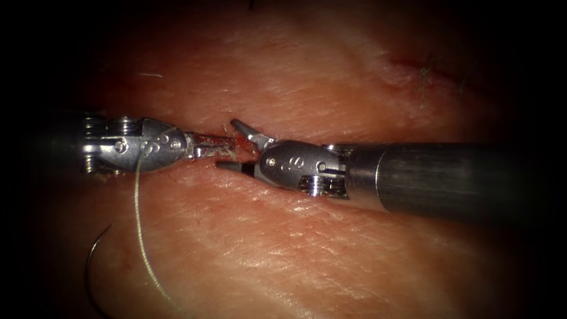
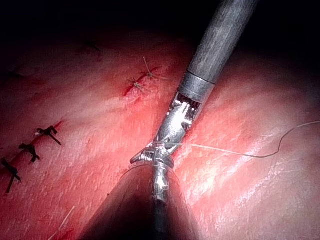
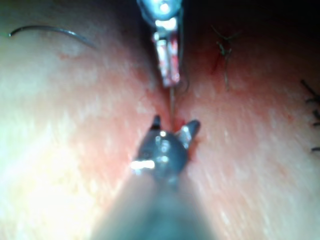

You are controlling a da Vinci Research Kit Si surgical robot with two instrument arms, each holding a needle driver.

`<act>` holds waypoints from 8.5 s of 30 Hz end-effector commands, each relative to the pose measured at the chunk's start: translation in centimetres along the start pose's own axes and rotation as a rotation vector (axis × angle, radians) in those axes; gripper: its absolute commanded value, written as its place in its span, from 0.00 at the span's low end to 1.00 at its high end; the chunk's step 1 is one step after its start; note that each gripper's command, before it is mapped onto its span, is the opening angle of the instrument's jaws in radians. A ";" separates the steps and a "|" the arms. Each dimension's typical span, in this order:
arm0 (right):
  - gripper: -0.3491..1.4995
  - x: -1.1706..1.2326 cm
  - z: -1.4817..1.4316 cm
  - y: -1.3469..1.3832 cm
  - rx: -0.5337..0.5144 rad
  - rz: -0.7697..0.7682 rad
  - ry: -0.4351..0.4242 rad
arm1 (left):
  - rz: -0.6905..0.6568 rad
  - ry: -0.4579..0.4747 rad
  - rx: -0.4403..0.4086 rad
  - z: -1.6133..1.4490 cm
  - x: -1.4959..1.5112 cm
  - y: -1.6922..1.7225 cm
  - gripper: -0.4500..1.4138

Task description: Wound Closure

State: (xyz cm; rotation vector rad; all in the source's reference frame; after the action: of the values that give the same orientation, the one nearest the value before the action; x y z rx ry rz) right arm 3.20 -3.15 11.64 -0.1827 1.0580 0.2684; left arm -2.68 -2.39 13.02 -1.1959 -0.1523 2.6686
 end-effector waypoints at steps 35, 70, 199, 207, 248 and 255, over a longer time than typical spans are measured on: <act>0.99 0.13 -0.38 -0.04 0.023 0.067 0.103 | 0.000 0.017 -0.011 -0.26 -0.01 -0.01 0.00; 0.99 -0.11 -1.43 -0.01 -0.048 0.071 0.088 | -0.097 0.118 0.087 -1.35 -0.96 -0.60 0.00; 0.99 -0.18 -1.47 -0.26 -0.051 0.059 0.087 | 0.081 -0.297 -0.313 -0.71 -1.27 1.29 0.70; 0.99 -0.18 -1.46 -0.27 -0.051 0.059 0.086 | 0.198 -0.412 -0.425 -0.57 -1.32 1.44 0.70; 0.99 -0.16 -1.39 -0.35 -0.044 0.055 0.092 | 0.458 -0.530 -0.453 -0.60 -1.72 1.33 0.05; 0.99 -0.16 -1.39 -0.34 -0.044 0.055 0.092 | 0.584 -0.555 -0.402 -0.73 -1.65 1.15 0.00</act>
State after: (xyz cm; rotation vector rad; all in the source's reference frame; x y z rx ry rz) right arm 2.01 -3.85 11.07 -0.2089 1.1481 0.3358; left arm -1.21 -3.80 13.41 -0.6051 -0.4821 3.5662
